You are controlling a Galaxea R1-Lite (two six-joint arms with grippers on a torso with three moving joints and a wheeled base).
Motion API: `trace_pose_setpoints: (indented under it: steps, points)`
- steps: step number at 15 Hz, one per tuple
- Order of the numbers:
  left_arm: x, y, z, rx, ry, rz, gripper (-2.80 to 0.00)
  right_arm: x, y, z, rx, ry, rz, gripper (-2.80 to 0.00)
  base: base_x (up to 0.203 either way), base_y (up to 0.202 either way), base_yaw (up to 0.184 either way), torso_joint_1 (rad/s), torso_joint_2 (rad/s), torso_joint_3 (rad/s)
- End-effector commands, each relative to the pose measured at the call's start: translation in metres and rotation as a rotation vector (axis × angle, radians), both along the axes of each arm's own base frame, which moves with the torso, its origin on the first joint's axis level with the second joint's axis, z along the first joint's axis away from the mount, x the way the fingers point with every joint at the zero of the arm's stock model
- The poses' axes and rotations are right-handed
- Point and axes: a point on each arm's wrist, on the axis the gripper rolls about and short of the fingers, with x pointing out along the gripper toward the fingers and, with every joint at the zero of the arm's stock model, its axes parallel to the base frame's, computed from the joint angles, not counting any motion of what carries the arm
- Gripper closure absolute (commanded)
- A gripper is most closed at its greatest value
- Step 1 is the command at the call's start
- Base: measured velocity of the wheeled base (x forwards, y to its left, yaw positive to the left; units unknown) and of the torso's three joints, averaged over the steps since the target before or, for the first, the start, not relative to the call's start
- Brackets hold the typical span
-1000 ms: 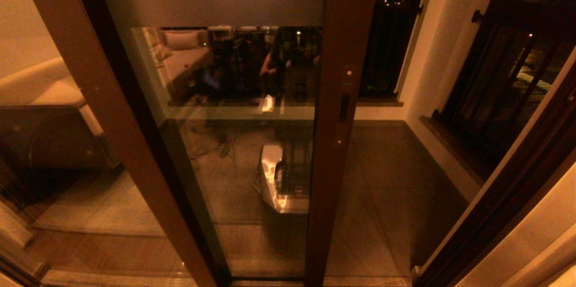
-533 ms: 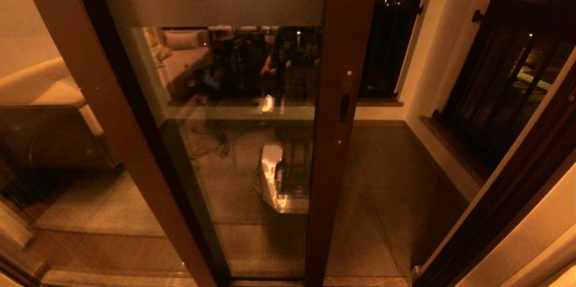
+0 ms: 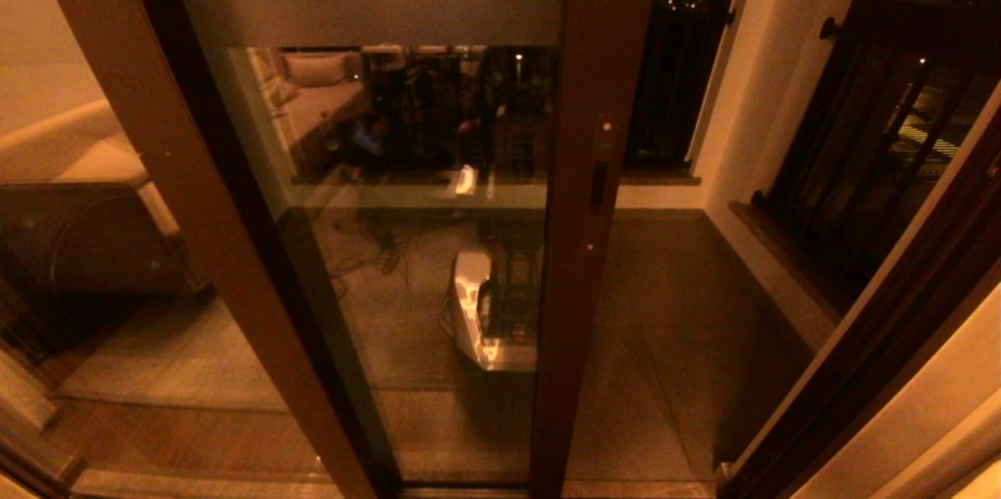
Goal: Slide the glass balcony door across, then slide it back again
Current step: Open the slid door
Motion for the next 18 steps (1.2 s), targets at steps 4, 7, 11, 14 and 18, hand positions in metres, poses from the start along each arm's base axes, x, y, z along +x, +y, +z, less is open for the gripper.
trace_pose_setpoints:
  steps: [4,7,11,14,18]
  points:
    - [0.000,0.000,0.000,0.014,0.000,0.000,0.00,0.000,0.000,-0.001,0.001,0.008,0.001,0.00,0.000,0.000,0.000,0.000,0.00,0.000]
    - [0.000,0.000,-0.001,0.064,0.011,-0.003,0.00,0.000,0.000,-0.001,0.001,0.008,0.001,0.00,0.000,0.000,0.000,0.000,0.00,0.000]
    - [0.000,-0.001,0.072,0.088,-0.051,-0.049,0.00,0.000,0.000,-0.001,0.001,0.008,0.001,0.00,0.000,0.000,0.000,0.000,0.00,0.000]
    - [0.045,-0.003,0.158,0.067,0.005,-0.149,0.00,0.000,0.000,-0.001,0.001,0.008,0.001,0.00,0.000,0.000,0.000,0.000,0.00,0.000]
    - [0.125,-0.020,0.234,-0.002,0.047,-0.400,0.00,0.000,0.000,-0.001,0.001,0.008,-0.001,0.00,0.000,0.000,0.000,0.000,0.00,0.000]
